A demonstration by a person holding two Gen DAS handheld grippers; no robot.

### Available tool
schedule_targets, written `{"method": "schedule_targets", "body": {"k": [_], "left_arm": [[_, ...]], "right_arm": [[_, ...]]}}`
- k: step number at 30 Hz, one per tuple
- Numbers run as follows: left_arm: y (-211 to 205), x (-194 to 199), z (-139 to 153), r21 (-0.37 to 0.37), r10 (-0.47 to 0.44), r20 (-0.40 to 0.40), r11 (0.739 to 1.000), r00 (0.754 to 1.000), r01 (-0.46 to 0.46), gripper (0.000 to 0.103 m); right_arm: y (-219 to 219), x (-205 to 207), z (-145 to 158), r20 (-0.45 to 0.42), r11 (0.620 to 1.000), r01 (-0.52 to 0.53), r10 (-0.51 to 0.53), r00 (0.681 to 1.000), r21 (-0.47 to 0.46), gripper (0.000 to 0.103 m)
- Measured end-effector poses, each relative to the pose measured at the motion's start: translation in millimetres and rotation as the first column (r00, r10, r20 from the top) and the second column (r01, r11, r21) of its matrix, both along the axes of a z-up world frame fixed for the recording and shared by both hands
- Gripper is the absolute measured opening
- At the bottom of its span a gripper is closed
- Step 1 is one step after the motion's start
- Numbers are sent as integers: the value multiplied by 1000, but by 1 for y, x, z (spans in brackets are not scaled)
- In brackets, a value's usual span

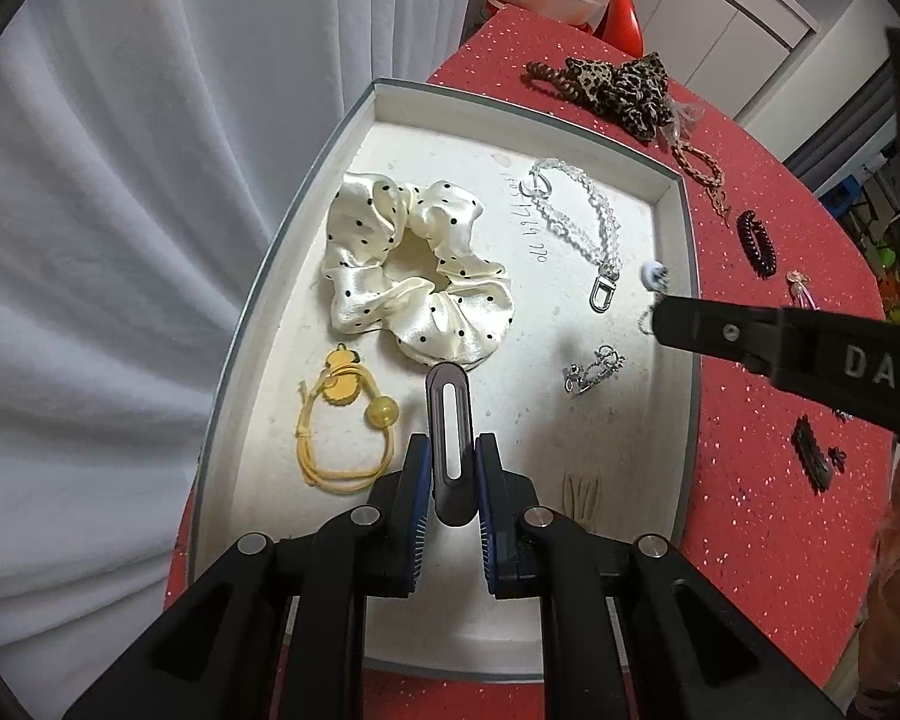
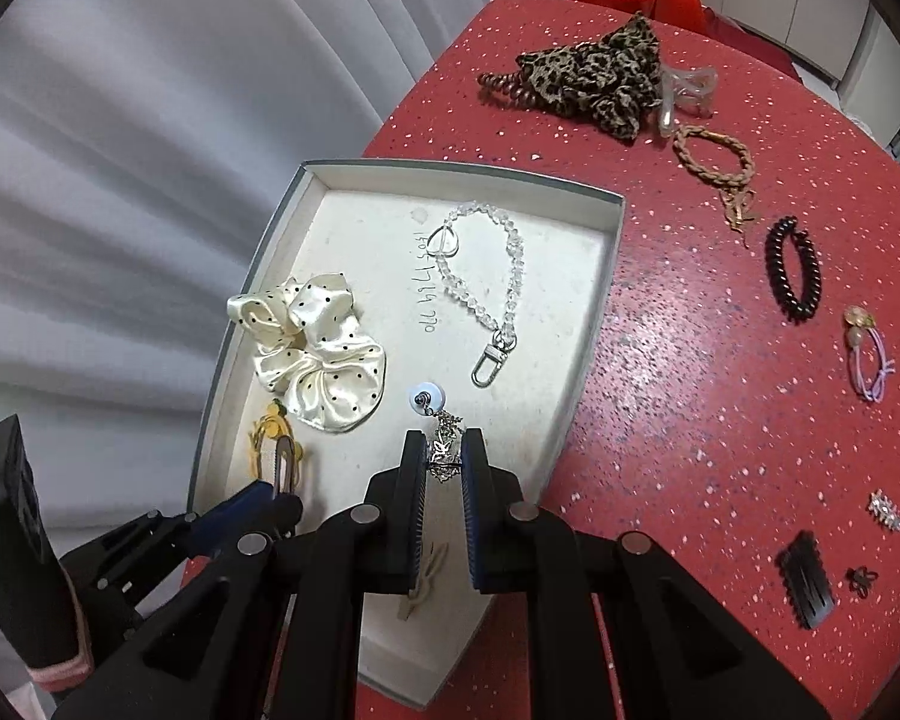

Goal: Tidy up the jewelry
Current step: 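Carry the snap clip with left gripper while right gripper carries the keychain to the tray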

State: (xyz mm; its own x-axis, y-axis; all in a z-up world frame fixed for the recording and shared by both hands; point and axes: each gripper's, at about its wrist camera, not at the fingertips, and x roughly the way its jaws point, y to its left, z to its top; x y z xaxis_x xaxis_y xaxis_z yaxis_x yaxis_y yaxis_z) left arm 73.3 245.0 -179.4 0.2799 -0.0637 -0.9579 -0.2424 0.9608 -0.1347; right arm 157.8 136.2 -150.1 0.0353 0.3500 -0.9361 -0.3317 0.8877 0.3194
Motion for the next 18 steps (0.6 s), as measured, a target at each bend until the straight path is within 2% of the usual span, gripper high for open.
{"method": "schedule_targets", "body": {"k": [18], "left_arm": [[-3, 8, -13, -2, 4, -8, 1000, 1000, -4, 16]], "right_arm": [[-5, 19, -24, -14, 999, 33, -33, 999, -1, 12]]}}
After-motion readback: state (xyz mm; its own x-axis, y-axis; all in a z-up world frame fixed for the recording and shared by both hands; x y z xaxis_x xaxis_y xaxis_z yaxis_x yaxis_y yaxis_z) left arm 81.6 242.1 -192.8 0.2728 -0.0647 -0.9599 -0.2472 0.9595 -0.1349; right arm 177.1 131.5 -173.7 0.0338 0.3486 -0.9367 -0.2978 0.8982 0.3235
